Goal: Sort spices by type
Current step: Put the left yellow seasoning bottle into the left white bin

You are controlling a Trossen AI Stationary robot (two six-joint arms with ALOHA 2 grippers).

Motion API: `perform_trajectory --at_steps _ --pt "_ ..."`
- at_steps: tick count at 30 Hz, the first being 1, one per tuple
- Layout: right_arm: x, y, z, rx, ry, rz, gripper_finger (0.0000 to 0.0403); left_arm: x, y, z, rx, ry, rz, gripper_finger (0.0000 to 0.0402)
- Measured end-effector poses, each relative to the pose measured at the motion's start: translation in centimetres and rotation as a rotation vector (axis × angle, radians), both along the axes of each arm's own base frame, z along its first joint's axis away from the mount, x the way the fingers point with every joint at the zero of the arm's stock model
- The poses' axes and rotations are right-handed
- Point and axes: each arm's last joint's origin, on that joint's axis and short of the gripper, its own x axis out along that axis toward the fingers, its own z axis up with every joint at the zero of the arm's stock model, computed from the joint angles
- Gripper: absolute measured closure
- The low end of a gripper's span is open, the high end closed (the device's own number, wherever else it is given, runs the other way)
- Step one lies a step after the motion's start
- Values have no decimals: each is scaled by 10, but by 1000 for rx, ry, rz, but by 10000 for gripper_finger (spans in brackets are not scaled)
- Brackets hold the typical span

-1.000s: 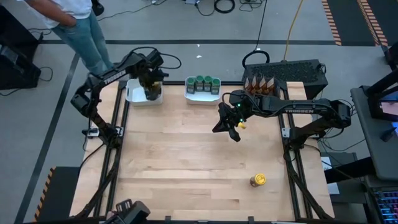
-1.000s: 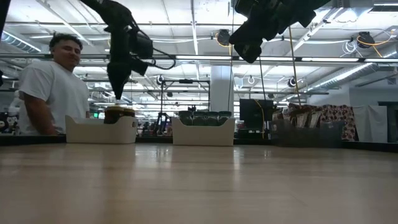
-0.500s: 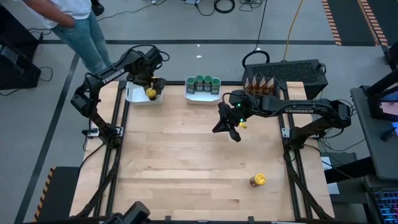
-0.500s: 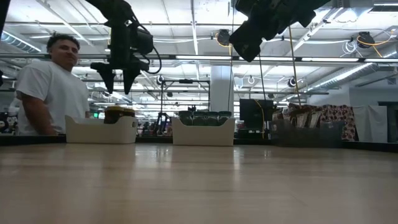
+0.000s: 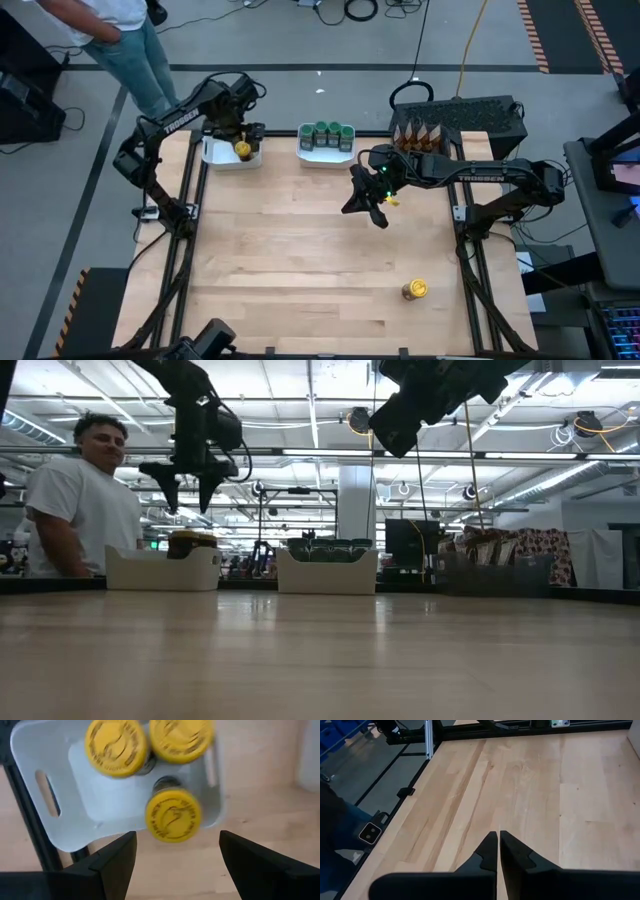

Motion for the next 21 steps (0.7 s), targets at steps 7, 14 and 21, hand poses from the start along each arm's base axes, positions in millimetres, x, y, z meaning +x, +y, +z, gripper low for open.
perform_trajectory --at_steps 7,14,21 --pt "0 1 0 12 -1 25 403 -9 -3 -23 -72 57 6 113" --pt "0 1 0 1 -5 31 403 0 -3 -23 -25 20 -19 113" --pt "0 1 0 0 -6 31 403 4 2 -23 24 -18 -12 114"
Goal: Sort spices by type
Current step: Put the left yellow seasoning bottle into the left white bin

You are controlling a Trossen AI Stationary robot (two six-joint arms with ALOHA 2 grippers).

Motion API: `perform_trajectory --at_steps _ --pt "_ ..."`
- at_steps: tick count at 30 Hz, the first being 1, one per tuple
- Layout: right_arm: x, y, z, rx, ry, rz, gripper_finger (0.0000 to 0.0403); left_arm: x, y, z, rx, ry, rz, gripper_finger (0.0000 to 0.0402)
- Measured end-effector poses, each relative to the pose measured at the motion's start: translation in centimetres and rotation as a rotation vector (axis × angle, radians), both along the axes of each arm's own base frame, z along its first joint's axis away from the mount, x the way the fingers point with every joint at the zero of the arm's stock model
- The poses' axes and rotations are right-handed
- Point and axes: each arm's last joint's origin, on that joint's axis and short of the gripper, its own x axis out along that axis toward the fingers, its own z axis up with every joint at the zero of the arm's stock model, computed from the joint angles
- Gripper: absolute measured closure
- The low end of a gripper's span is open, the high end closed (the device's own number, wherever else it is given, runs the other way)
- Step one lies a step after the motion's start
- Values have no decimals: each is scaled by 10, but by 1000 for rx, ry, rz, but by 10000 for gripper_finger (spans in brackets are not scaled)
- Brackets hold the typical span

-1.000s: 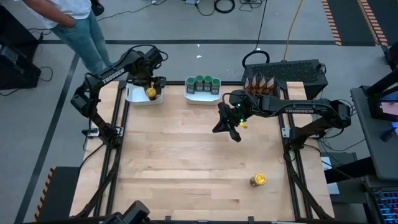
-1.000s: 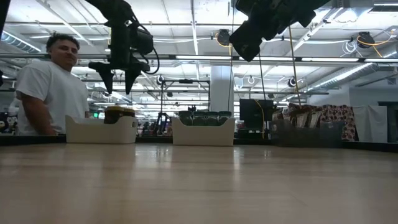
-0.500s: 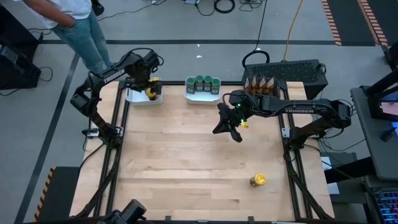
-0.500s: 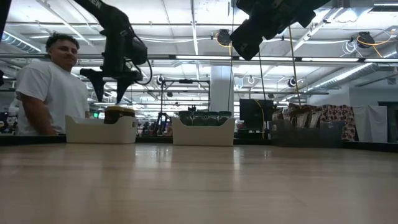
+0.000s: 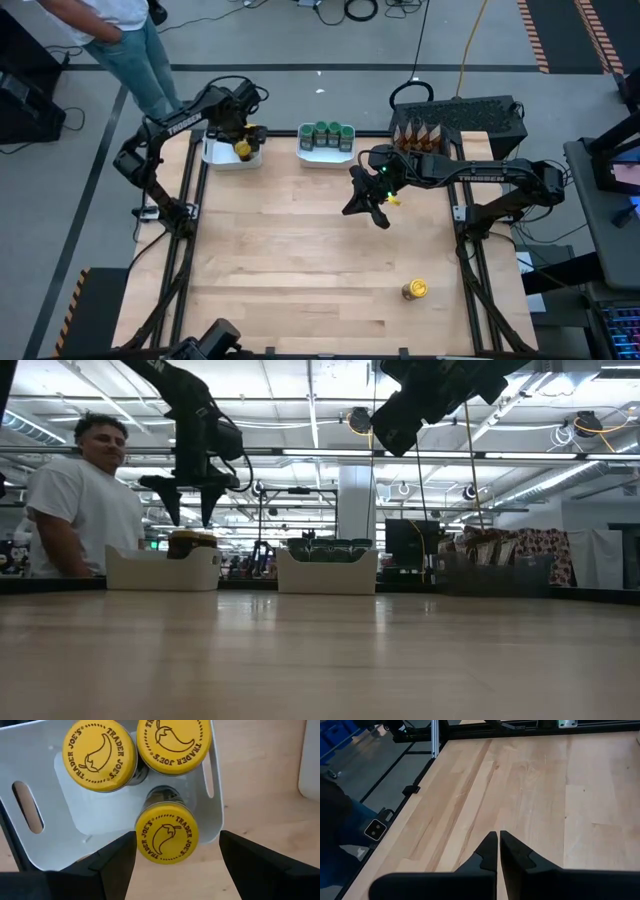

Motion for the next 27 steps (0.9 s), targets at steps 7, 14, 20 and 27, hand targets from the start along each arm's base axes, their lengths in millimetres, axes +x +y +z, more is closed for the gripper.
perform_trajectory --at_steps 7,14,20,27 --pt "0 0 0 0 0 0 403 0 2 -5 -11 40 56 113" --pt "0 0 0 -3 -1 -4 403 4 8 -18 -37 65 55 113" --pt "0 0 0 -3 -1 -4 403 4 8 -19 -33 75 56 113" --pt "0 0 0 -6 -2 -3 403 1 5 -31 -50 99 82 114"
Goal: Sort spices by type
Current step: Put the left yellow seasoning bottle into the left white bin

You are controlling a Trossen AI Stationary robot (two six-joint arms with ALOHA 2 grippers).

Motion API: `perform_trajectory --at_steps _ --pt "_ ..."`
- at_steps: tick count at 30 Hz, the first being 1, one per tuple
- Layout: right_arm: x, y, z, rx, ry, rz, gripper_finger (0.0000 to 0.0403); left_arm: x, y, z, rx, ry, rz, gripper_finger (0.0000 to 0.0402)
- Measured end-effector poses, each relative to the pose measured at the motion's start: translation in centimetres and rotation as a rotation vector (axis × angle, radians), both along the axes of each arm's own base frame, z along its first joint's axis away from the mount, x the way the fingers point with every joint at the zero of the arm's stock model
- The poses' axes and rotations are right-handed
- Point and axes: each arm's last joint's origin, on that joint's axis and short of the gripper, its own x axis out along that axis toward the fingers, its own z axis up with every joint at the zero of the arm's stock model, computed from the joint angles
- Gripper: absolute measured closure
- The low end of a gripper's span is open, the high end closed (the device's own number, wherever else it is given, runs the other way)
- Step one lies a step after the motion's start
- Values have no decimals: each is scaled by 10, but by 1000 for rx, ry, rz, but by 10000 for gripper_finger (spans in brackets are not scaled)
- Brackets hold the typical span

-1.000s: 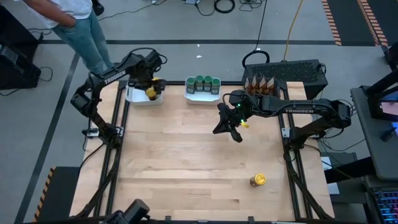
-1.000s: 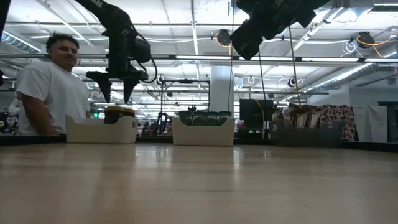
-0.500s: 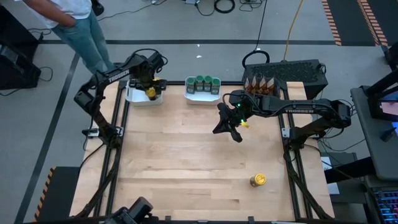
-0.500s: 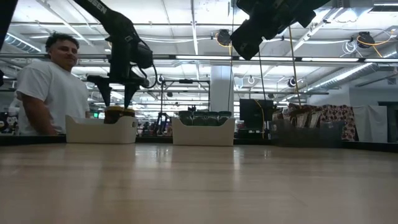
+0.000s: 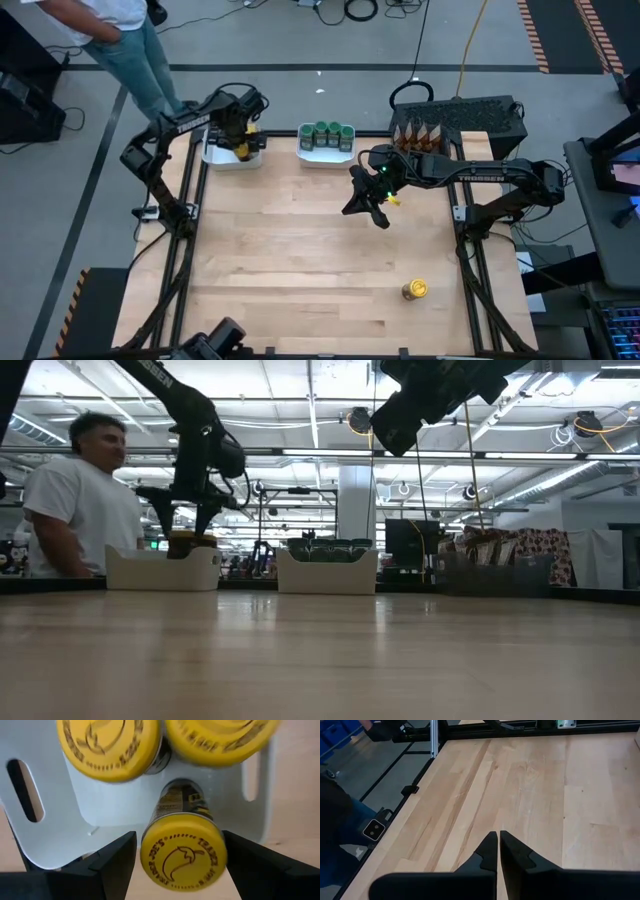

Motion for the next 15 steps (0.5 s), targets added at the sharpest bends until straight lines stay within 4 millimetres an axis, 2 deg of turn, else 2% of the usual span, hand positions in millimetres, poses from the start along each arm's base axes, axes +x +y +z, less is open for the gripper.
perform_trajectory --at_steps 5,15 --pt "0 0 0 0 0 0 403 -2 -2 -13 -5 4 1 114" --pt "0 0 0 0 0 0 403 0 0 -14 22 -17 1 114"
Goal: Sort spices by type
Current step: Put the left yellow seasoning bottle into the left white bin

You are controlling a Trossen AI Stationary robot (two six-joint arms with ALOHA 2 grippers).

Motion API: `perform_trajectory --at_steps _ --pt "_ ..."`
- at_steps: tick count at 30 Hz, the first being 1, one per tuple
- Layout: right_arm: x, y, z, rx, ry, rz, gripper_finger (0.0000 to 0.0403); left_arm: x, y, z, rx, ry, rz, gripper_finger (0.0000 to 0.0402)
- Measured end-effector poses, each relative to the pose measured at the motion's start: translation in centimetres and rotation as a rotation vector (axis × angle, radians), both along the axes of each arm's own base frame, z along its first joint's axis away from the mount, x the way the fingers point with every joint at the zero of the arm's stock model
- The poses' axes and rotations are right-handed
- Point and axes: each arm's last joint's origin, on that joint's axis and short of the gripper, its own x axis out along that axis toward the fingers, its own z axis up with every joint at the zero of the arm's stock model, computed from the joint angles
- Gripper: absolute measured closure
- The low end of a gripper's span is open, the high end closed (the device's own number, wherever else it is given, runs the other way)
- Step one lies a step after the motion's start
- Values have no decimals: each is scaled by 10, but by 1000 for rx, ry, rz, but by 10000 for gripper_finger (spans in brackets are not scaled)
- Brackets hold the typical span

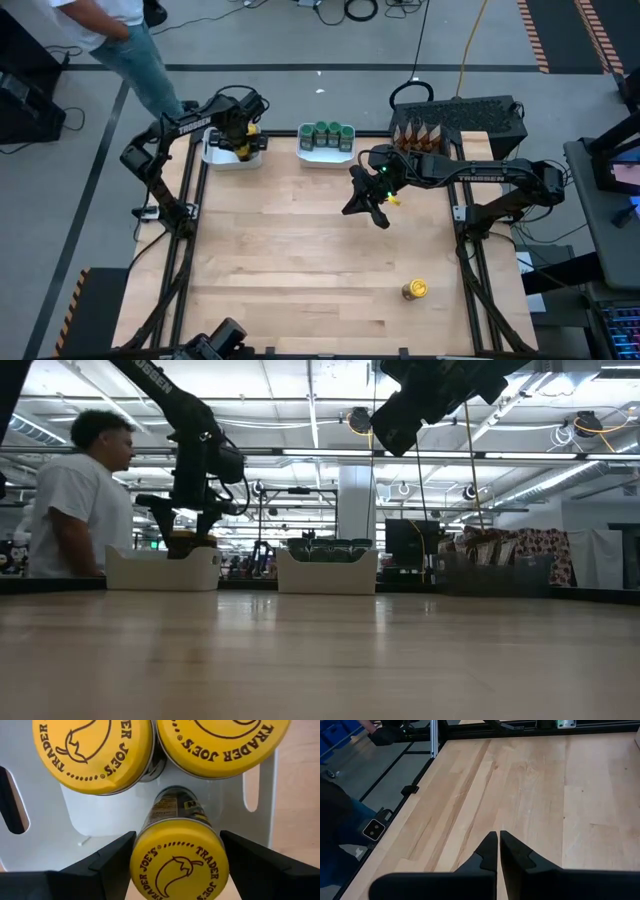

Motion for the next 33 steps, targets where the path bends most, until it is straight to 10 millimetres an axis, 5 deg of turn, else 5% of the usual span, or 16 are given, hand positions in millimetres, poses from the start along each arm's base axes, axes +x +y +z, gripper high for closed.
perform_trajectory --at_steps 7,14,33 --pt "0 0 0 0 1 0 403 0 0 0 -5 4 0 118" --pt "0 0 -1 0 2 0 403 -1 -1 0 -9 6 -1 167" --pt "0 0 -1 0 2 0 403 -25 1 21 -18 62 -96 167"
